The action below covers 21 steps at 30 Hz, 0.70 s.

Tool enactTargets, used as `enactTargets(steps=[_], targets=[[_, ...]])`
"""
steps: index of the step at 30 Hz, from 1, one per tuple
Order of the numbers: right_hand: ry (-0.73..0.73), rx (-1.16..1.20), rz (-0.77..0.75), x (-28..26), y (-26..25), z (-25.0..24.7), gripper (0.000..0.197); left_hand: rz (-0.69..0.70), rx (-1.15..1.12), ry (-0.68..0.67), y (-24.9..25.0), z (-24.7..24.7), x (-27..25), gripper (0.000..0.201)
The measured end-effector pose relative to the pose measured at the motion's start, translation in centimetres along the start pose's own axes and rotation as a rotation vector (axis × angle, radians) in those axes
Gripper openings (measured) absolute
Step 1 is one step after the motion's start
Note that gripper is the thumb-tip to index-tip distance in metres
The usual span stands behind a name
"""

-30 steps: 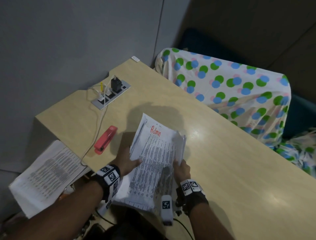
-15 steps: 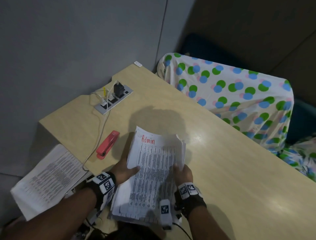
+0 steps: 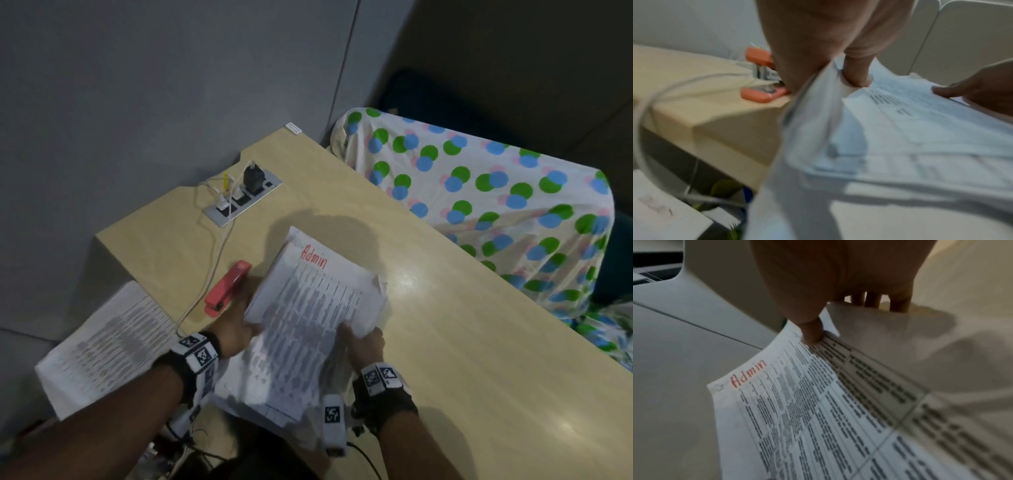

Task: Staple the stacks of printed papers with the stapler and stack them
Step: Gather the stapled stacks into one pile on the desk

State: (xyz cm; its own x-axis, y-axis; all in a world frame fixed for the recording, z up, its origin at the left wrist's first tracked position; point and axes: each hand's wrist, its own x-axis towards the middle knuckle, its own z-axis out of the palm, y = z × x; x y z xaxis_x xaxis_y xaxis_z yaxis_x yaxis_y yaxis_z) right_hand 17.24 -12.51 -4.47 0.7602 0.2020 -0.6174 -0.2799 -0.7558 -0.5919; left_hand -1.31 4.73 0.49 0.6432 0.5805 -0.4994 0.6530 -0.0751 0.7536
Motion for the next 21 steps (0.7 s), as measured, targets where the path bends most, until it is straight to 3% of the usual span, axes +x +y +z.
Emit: enactTargets(steps=[4,8,14,18,21], targets=[[-0.148,0.233,0.118,-1.3,-0.9,1.5,0.095,0.030,0.021,0.056,1.5,-1.8,1.4,0.065],[-0.126,0.219,0.161,-3.9,-3.0,2.0,0.045,0.031,0.225,0.160,2.7,-1.4,2.0,0.056],[-0.175,0.021,0.099,-4.0,-4.0,1.5,0.054,0.018,0.344,0.239,2.9,-0.4,2.2,0.069],[-0.236,-0.130,-0.038,-4.4,-3.3,0.0,0.057,0.197,0.516,0.348,3.6,0.2,2.2,0.077],[-0.138,-0.095,-0.129,-5.0,-1.6,-3.0,0.049,0.305,0.333,0.283,5.4,2.2,1.2,0.062]])
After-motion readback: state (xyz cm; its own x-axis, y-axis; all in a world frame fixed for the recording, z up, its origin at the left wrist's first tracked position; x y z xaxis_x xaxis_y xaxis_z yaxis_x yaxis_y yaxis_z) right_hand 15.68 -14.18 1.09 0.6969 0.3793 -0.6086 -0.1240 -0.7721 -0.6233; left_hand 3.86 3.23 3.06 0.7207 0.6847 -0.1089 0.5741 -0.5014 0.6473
